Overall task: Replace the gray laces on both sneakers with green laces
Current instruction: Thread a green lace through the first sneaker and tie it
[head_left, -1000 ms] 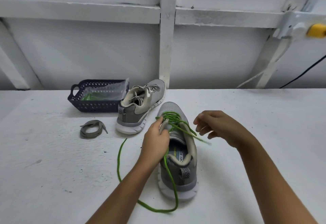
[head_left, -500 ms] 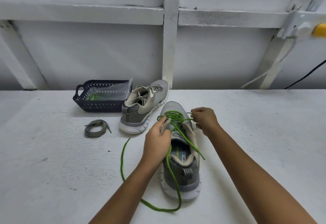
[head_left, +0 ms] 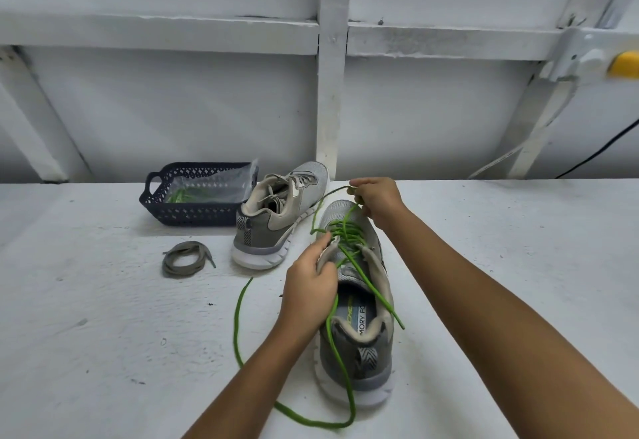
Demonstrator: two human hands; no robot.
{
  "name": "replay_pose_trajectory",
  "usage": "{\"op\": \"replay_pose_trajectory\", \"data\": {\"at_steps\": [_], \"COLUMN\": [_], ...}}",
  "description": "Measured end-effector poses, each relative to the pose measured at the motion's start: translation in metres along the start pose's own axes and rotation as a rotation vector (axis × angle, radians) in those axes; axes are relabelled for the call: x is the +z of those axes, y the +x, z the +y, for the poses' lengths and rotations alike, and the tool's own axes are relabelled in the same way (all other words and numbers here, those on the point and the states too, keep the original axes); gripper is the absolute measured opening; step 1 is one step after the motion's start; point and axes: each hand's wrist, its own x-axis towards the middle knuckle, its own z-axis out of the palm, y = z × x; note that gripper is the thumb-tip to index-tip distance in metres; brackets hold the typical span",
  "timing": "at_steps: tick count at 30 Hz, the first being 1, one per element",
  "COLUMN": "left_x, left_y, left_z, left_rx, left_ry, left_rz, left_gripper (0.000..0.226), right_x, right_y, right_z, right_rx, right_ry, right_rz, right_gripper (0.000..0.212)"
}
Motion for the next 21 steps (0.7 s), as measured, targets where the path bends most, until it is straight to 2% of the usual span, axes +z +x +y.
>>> {"op": "replay_pose_trajectory", "data": {"at_steps": [2, 4, 7, 9, 11, 13, 15, 18, 21], "left_x": [0.0, 0.0, 0.001, 0.001, 0.0, 0.0, 0.001, 0.002, 0.0], "left_y": [0.001, 0.002, 0.004, 0.004, 0.005, 0.004, 0.003, 0.005, 0.004], "left_z": [-0.001, -0.002, -0.002, -0.001, 0.0, 0.001, 0.0, -0.005, -0.001], "left_rx": [-0.001, -0.029, -0.051, -0.05, -0.041, -0.036, -0.032, -0.053, -0.049], "left_ry": [0.005, -0.006, 0.001, 0.018, 0.021, 0.021, 0.03, 0.059, 0.052], "left_rz": [-0.003, -0.004, -0.012, -0.006, -0.002, -0.011, -0.013, 0.001, -0.02], "left_gripper": [0.048, 0.048, 0.049, 0.045, 0.036, 0.028, 0.031, 0.033, 0.037], "right_x": [0.003, 0.006, 0.006, 0.002, -0.004, -0.014, -0.027, -0.041, -0.041], "right_y": [-0.003, -0.016, -0.049, -0.068, -0.08, -0.083, -0.083, -0.089, -0.101], "right_z": [-0.006, -0.015, -0.032, -0.037, -0.039, -0.037, -0.032, -0.024, -0.014], "right_rx": [-0.032, -0.133, -0.347, -0.407, -0.448, -0.533, -0.565, -0.466, -0.504], "right_ry": [-0.045, -0.14, -0.267, -0.27, -0.309, -0.436, -0.591, -0.834, -0.984], "right_rz": [-0.047, -0.17, -0.499, -0.703, -0.697, -0.538, -0.471, -0.6, -0.66], "right_gripper": [0.023, 0.025, 0.025, 0.024, 0.023, 0.023, 0.025, 0.026, 0.019]}}
